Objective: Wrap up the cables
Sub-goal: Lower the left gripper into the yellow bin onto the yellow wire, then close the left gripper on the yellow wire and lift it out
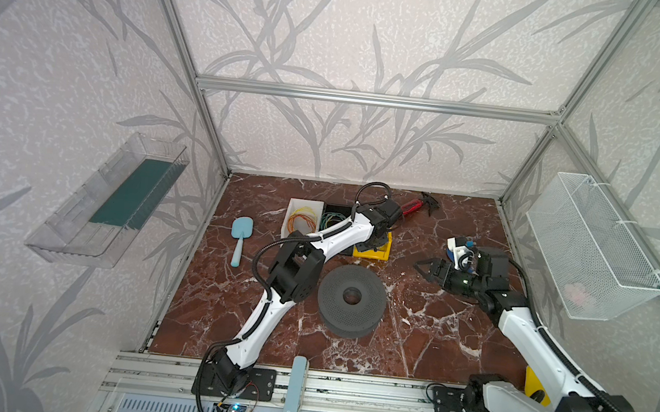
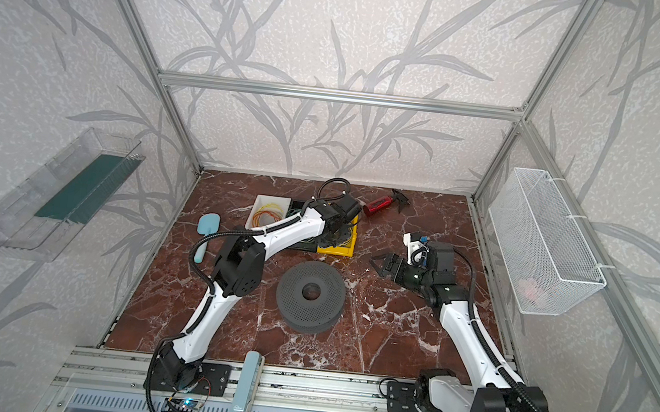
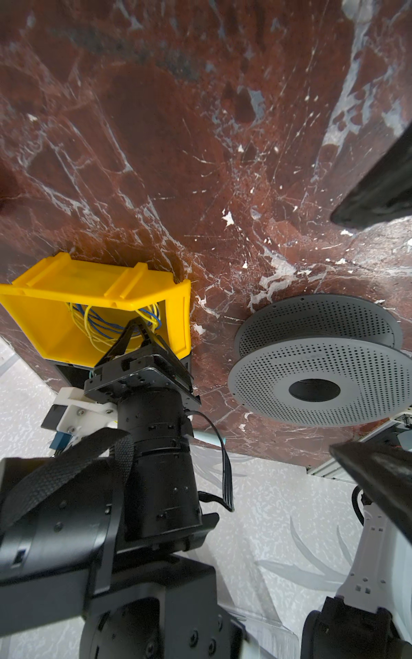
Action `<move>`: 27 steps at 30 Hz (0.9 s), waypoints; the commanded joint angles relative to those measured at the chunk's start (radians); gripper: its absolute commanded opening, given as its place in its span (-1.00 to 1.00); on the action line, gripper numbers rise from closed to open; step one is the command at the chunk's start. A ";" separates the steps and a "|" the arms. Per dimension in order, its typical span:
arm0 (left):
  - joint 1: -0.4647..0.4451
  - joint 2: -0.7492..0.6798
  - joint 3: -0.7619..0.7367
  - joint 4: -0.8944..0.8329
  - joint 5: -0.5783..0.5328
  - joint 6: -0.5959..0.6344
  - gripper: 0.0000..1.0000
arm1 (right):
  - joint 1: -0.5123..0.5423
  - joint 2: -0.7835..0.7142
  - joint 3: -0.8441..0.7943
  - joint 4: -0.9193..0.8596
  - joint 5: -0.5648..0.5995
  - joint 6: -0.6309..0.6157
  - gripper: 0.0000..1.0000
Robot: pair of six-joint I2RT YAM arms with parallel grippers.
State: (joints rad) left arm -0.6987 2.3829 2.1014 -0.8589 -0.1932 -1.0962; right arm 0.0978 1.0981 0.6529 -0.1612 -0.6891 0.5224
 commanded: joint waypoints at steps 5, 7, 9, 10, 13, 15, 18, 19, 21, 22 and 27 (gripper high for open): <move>0.002 0.014 0.035 -0.027 -0.035 -0.010 -0.13 | -0.003 -0.010 -0.008 0.000 0.008 -0.015 0.84; 0.004 0.013 0.035 -0.024 -0.039 -0.008 -0.12 | -0.002 -0.010 -0.012 0.006 0.010 -0.013 0.84; 0.007 0.019 0.035 -0.020 -0.037 -0.010 -0.13 | -0.003 -0.010 -0.014 0.006 0.011 -0.012 0.84; 0.006 0.022 0.035 -0.016 -0.037 -0.010 -0.14 | -0.003 -0.010 -0.012 0.005 0.009 -0.012 0.84; 0.007 0.020 0.025 0.004 -0.045 -0.006 -0.21 | -0.002 -0.010 -0.009 -0.006 0.008 -0.018 0.83; 0.006 0.008 0.003 0.028 -0.049 -0.004 -0.31 | -0.003 -0.010 -0.007 -0.009 0.008 -0.019 0.83; 0.006 -0.020 -0.037 0.067 -0.052 -0.001 -0.49 | -0.003 -0.010 -0.006 -0.009 0.007 -0.018 0.83; 0.005 -0.028 -0.045 0.076 -0.058 0.001 -0.55 | -0.003 -0.009 -0.006 -0.008 0.008 -0.018 0.83; 0.005 -0.038 -0.054 0.087 -0.067 0.011 -0.61 | -0.003 -0.009 -0.007 -0.006 0.008 -0.016 0.84; 0.005 -0.043 -0.056 0.089 -0.070 0.013 -0.64 | -0.003 -0.009 -0.005 -0.007 0.008 -0.016 0.83; 0.001 -0.067 -0.063 0.092 -0.092 0.018 -0.81 | -0.003 -0.012 0.004 -0.020 0.005 -0.019 0.83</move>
State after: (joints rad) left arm -0.6907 2.3745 2.0525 -0.7769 -0.2470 -1.0916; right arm 0.0978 1.0981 0.6514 -0.1623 -0.6872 0.5217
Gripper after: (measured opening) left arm 0.105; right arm 0.916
